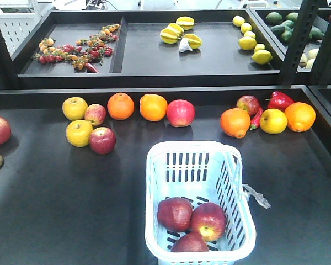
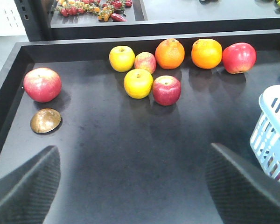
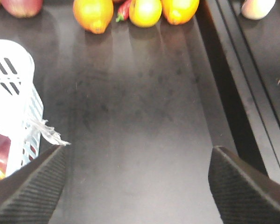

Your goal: Pick three apples into basket with both arms

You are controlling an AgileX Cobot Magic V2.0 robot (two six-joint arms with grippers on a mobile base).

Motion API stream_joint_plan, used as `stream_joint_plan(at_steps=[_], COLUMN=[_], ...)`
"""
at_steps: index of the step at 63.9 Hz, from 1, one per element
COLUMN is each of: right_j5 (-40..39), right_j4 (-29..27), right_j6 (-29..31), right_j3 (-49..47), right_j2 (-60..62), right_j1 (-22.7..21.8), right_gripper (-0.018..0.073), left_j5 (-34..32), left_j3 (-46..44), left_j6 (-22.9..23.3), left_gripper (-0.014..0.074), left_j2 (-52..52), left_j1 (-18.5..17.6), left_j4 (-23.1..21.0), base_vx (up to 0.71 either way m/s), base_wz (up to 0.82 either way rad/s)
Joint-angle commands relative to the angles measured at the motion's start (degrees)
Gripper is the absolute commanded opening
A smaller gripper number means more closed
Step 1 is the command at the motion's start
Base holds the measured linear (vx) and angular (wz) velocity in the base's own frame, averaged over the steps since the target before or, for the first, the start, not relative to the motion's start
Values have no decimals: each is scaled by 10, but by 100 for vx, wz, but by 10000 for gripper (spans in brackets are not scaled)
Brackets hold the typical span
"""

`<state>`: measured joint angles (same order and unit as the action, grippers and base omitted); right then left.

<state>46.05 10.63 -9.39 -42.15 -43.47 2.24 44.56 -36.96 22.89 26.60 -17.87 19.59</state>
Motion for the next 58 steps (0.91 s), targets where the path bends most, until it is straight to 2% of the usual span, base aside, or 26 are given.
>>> stream_joint_plan(at_steps=[1, 58], right_j5=[-29, -31], right_j4=[13, 14], right_j6=[5, 6], right_j3=[-13, -13], right_j2=[5, 5], right_j1=[-5, -5], right_gripper=[589, 589], left_j5=[-32, -32], left_j3=[-14, -14], left_j6=[7, 7], left_gripper=[593, 593], left_j2=[4, 4], left_j1=[1, 1], left_j4=[8, 8], base_vx=[0, 0], base_wz=[0, 0])
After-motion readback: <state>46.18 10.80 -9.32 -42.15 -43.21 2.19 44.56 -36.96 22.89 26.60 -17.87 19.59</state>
